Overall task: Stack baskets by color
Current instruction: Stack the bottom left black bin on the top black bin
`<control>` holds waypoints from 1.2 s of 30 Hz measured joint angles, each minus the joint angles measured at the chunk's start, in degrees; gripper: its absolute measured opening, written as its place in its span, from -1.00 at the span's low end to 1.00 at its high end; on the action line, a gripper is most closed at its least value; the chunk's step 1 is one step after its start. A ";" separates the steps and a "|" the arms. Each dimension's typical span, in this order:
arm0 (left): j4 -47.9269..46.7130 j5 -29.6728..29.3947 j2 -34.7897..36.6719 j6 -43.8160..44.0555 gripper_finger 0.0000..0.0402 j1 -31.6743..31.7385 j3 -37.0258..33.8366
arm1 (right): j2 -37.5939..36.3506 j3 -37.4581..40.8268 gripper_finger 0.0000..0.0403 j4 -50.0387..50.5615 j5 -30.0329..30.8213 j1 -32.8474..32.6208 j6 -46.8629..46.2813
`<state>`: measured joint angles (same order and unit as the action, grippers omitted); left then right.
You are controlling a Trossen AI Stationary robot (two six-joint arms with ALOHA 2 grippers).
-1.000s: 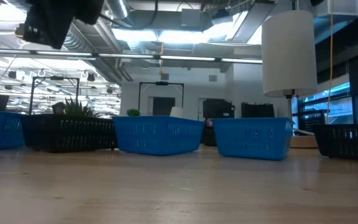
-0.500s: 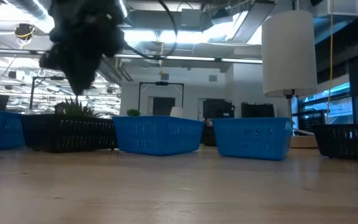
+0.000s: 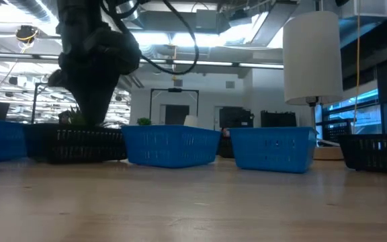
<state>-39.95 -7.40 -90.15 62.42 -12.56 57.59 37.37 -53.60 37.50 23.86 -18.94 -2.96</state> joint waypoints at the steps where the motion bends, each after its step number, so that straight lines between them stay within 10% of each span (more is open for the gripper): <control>1: -0.48 -0.05 -0.11 -0.03 -0.51 -0.12 -0.05 | 0.00 0.00 -0.61 0.02 -0.01 0.00 0.00; 36: -8.63 -4.59 -3.12 0.10 -0.52 -0.39 2.37 | -0.01 0.00 -0.61 0.13 -0.04 0.00 -0.02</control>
<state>-48.58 -11.99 -93.27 62.52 -12.95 59.95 37.36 -53.60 37.63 23.81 -18.94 -2.98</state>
